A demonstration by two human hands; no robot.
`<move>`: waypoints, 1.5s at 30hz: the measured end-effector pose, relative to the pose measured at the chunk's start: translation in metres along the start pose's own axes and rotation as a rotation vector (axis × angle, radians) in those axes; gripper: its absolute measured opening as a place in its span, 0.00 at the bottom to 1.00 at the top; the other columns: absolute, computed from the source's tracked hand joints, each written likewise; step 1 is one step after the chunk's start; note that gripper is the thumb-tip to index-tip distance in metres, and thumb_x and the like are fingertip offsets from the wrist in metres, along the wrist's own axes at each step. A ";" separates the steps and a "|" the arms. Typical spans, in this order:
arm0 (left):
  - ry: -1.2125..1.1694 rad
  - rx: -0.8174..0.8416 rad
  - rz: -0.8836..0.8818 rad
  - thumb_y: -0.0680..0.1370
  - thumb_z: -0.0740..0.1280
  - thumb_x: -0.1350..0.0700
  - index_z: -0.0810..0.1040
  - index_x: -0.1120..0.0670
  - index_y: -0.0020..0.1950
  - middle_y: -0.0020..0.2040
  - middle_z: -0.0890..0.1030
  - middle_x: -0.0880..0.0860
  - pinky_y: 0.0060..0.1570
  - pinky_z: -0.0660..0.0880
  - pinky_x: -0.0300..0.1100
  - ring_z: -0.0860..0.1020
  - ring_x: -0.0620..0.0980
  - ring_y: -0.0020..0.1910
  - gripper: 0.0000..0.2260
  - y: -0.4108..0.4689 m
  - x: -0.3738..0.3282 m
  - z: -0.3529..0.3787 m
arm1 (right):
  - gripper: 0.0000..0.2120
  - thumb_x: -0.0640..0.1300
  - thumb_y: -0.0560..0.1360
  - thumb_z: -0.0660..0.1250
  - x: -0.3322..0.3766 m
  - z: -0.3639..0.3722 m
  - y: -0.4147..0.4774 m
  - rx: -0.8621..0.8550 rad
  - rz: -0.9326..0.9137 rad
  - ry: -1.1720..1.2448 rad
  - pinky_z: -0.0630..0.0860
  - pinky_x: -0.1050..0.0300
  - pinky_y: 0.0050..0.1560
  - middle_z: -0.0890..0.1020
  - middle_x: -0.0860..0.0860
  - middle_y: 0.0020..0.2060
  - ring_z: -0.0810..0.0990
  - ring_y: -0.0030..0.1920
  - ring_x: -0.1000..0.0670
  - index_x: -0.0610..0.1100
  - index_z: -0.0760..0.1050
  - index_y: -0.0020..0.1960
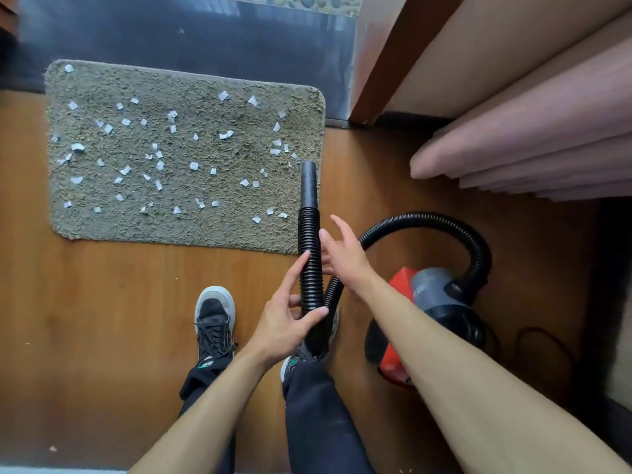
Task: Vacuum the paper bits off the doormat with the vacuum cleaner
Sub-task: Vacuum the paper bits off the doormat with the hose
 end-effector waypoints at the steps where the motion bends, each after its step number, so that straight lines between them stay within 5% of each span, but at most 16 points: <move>1: 0.019 0.001 0.001 0.76 0.73 0.63 0.59 0.27 0.73 0.50 0.83 0.51 0.53 0.81 0.56 0.82 0.50 0.45 0.40 0.002 0.000 0.001 | 0.20 0.46 0.82 0.59 -0.018 -0.009 -0.005 -0.108 0.038 0.009 0.79 0.58 0.34 0.80 0.43 0.44 0.80 0.35 0.49 0.50 0.62 0.73; 4: 0.051 -0.002 -0.010 0.75 0.73 0.62 0.58 0.27 0.73 0.55 0.81 0.53 0.51 0.82 0.55 0.82 0.51 0.46 0.40 0.010 0.003 0.006 | 0.07 0.43 0.81 0.58 -0.083 -0.036 -0.036 -0.346 0.161 0.060 0.75 0.63 0.28 0.79 0.44 0.38 0.77 0.30 0.50 0.42 0.71 0.57; 7: 0.059 -0.014 -0.037 0.76 0.73 0.62 0.59 0.27 0.73 0.53 0.82 0.52 0.46 0.83 0.50 0.83 0.49 0.46 0.40 0.016 0.006 0.011 | 0.07 0.40 0.80 0.58 -0.153 -0.055 -0.077 -0.468 0.330 0.125 0.74 0.64 0.26 0.78 0.45 0.34 0.76 0.29 0.51 0.39 0.73 0.49; 12: 0.087 -0.013 -0.082 0.76 0.72 0.61 0.58 0.30 0.74 0.52 0.81 0.55 0.39 0.82 0.45 0.82 0.41 0.39 0.39 0.020 0.010 0.019 | 0.09 0.42 0.81 0.60 -0.241 -0.074 -0.126 -0.615 0.563 0.301 0.76 0.58 0.35 0.78 0.45 0.38 0.76 0.36 0.48 0.38 0.75 0.53; 17: 0.121 0.006 -0.131 0.77 0.71 0.62 0.57 0.30 0.75 0.50 0.80 0.56 0.36 0.81 0.40 0.83 0.41 0.40 0.39 0.025 0.016 0.022 | 0.16 0.47 0.80 0.63 -0.264 -0.091 -0.139 -0.736 0.651 0.491 0.79 0.49 0.54 0.78 0.48 0.45 0.79 0.46 0.46 0.44 0.70 0.66; 22: 0.184 0.001 -0.152 0.77 0.71 0.62 0.57 0.28 0.74 0.56 0.79 0.59 0.42 0.84 0.51 0.81 0.52 0.53 0.39 0.032 0.023 0.024 | 0.33 0.54 0.78 0.66 -0.262 -0.106 -0.136 -0.767 0.645 0.581 0.75 0.44 0.63 0.70 0.44 0.71 0.77 0.62 0.41 0.52 0.54 0.77; 27: 0.198 0.021 -0.173 0.77 0.71 0.62 0.57 0.26 0.71 0.59 0.78 0.60 0.37 0.83 0.45 0.80 0.57 0.59 0.39 0.036 0.033 0.031 | 0.39 0.58 0.75 0.68 -0.263 -0.121 -0.125 -0.804 0.616 0.525 0.72 0.43 0.66 0.68 0.47 0.72 0.75 0.65 0.41 0.52 0.51 0.78; 34: 0.261 0.055 -0.171 0.77 0.72 0.58 0.56 0.21 0.67 0.60 0.79 0.55 0.40 0.83 0.50 0.79 0.54 0.60 0.38 0.039 0.033 0.033 | 0.45 0.59 0.70 0.73 -0.263 -0.123 -0.114 -0.927 0.634 0.406 0.72 0.43 0.66 0.62 0.45 0.74 0.69 0.69 0.40 0.50 0.52 0.78; 41: 0.221 0.057 -0.187 0.78 0.71 0.59 0.54 0.29 0.75 0.53 0.77 0.43 0.32 0.80 0.38 0.77 0.44 0.57 0.39 0.039 0.031 0.030 | 0.38 0.51 0.75 0.70 -0.259 -0.118 -0.100 -0.959 0.607 0.528 0.72 0.44 0.66 0.66 0.42 0.72 0.71 0.68 0.40 0.45 0.53 0.77; 45: 0.232 0.060 -0.185 0.77 0.71 0.59 0.54 0.28 0.74 0.53 0.77 0.42 0.34 0.81 0.41 0.78 0.45 0.57 0.39 0.042 0.030 0.026 | 0.36 0.49 0.76 0.69 -0.250 -0.119 -0.102 -0.956 0.630 0.515 0.73 0.42 0.65 0.68 0.39 0.70 0.73 0.66 0.38 0.43 0.55 0.76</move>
Point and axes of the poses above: each hand's wrist, its own y-axis towards the middle knuckle, its own z-axis out of the palm, x = y × z, the point moved 5 cm from there along y, towards the middle knuckle
